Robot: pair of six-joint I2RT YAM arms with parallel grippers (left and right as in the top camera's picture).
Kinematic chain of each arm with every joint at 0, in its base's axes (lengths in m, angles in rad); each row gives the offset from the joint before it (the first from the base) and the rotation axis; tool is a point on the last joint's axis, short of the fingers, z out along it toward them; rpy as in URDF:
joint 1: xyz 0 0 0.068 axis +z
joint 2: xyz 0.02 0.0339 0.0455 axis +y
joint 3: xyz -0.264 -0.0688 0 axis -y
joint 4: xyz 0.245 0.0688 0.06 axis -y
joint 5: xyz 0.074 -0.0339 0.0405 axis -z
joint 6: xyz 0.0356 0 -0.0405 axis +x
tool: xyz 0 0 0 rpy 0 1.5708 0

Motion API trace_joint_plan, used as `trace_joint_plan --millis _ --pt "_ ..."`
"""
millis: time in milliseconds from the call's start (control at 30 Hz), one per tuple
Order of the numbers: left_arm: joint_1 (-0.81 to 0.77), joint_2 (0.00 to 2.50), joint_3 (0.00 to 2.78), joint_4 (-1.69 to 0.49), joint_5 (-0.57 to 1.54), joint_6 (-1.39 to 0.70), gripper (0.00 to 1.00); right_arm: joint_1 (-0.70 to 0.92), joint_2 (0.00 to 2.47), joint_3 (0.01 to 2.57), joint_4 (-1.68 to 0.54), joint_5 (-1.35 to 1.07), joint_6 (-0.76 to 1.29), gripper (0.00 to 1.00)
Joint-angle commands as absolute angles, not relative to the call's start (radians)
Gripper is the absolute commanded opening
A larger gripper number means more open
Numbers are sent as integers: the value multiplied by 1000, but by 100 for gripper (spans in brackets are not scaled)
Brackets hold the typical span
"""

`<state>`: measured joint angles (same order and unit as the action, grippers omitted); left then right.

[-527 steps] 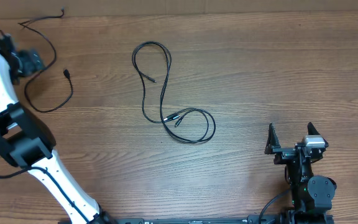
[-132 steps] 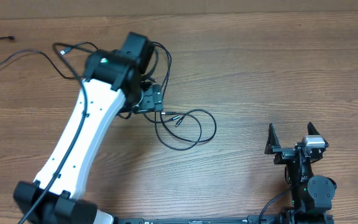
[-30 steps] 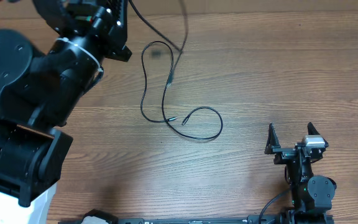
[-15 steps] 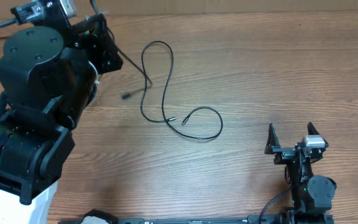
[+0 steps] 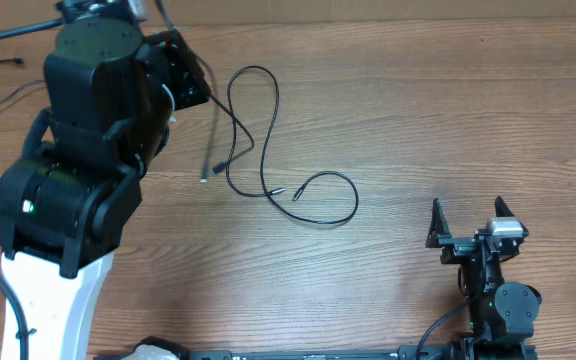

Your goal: Untangle cables

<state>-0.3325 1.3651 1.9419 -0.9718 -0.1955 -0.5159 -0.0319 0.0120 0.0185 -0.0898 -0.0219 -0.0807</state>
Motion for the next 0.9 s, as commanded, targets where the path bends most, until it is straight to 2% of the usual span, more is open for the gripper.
trace_joint_plan --millis 0,333,567,867 --pt "-255 1380 1947 -988 -64 -471 4 -33 3 8 -84 -23 -76 100" --pt "90 1439 1947 -1102 180 -448 5 -33 3 8 -84 -23 -76 100" --pt "242 1546 1946 -1178 166 -448 4 -33 3 8 -84 -24 -76 100" --pt "415 1721 1946 -1205 18 -453 5 -33 3 8 -84 -23 -76 100"
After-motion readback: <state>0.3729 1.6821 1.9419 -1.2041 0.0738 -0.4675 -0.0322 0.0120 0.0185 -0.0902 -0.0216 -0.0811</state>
